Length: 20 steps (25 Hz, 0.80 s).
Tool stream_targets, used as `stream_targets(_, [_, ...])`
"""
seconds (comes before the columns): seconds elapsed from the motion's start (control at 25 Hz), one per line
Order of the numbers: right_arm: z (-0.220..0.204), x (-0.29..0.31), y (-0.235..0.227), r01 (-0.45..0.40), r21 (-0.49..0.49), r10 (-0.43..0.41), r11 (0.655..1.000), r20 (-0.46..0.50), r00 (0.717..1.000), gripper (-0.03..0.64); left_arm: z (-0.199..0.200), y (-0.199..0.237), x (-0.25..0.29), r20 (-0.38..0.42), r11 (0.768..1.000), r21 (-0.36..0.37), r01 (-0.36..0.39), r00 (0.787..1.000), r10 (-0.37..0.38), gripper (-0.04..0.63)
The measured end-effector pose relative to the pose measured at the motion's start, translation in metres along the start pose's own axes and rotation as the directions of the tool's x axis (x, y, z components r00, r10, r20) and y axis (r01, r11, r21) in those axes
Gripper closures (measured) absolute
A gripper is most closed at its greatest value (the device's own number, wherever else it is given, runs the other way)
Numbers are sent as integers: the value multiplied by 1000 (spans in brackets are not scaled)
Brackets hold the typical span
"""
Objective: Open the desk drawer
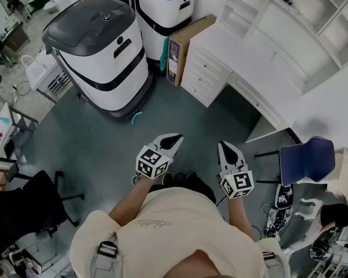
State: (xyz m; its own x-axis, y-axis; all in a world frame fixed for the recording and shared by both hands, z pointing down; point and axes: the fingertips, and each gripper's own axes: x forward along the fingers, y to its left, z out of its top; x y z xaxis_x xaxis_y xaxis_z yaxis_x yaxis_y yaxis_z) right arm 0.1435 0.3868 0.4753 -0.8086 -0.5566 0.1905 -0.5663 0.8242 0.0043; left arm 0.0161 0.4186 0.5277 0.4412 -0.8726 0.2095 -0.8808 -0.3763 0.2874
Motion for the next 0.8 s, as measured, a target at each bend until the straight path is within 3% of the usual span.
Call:
stream_targets(0.2, [-2, 4, -9, 37, 29, -37, 999, 18, 999, 621, 14, 6, 0, 23, 999, 33, 21, 1000, -21, 578])
stream_targets(0.44, [-12, 4, -17, 53, 46, -52, 998, -18, 998, 621, 19, 18, 12, 24, 997, 74, -6, 1000, 5, 578])
stream_targets(0.64, [-22, 16, -33, 56, 61, -53, 997, -54, 997, 621, 12, 24, 36, -6, 1000, 14, 24, 1000, -24, 578])
stream_targets(0.8, [-20, 46, -58, 48, 67, -45, 997, -43, 998, 621, 16, 39, 59, -52, 999, 36, 20, 998, -18, 578])
